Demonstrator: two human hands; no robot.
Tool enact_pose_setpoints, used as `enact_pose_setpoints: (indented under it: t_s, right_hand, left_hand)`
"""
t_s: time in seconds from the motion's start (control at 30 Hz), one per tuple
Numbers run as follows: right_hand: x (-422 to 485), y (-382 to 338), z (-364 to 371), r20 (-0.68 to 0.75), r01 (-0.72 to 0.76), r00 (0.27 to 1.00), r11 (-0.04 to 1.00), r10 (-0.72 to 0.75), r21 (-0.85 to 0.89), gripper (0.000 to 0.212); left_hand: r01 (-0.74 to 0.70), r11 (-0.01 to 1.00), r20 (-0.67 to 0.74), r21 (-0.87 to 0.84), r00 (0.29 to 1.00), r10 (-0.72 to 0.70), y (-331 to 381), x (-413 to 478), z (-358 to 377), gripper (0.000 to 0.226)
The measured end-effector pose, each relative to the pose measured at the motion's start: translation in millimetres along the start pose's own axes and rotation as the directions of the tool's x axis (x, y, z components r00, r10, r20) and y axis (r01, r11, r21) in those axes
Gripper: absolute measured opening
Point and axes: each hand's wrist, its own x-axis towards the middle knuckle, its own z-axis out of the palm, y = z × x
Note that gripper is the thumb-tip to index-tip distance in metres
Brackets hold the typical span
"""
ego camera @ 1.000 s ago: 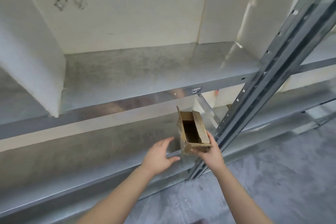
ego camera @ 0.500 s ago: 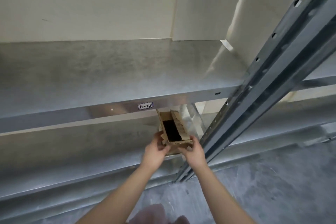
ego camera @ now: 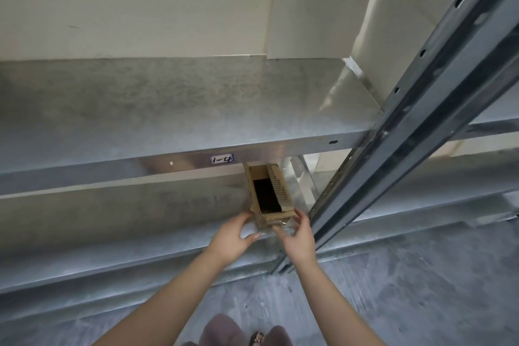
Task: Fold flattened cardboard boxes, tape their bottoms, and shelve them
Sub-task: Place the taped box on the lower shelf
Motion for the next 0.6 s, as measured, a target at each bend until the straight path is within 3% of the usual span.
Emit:
enact_pose_setpoints:
  t_s: [0.13, 0.23, 0.33, 0.43, 0.6]
  right_hand:
    - [-32, 13, 3, 0.008, 0.102, 0.995, 0.979, -0.102, -0.176, 0.074]
    - [-57, 14, 13, 0.062, 0.224, 0.974, 0.897, -0.217, -0.382, 0.065]
    - [-80, 2, 34, 0.145, 0.346, 0.937, 0.781, -0.318, -0.521, 0.057]
    - [-107, -14, 71, 0.233, 0.438, 0.896, 0.664, -0.378, -0.606, 0.054]
    - [-175, -43, 170, 0.346, 0.545, 0.831, 0.514, -0.436, -0.662, 0.067]
  left_hand:
    - [-0.147, 0.936, 0.018, 0.320, 0.989, 0.149, -14, -19, -12, 0.061]
    - [-0.260, 0.782, 0.043, 0.566, 0.957, 0.287, -28, -42, -29, 0.056]
    - [-0.311, 0.642, 0.031, 0.701, 0.913, 0.408, -47, -70, -50, 0.056]
    - [-0.274, 0.582, 0.005, 0.766, 0.908, 0.420, -75, -108, -82, 0.062]
    - [-0.161, 0.645, -0.037, 0.747, 0.958, 0.283, -150, -193, -150, 0.055]
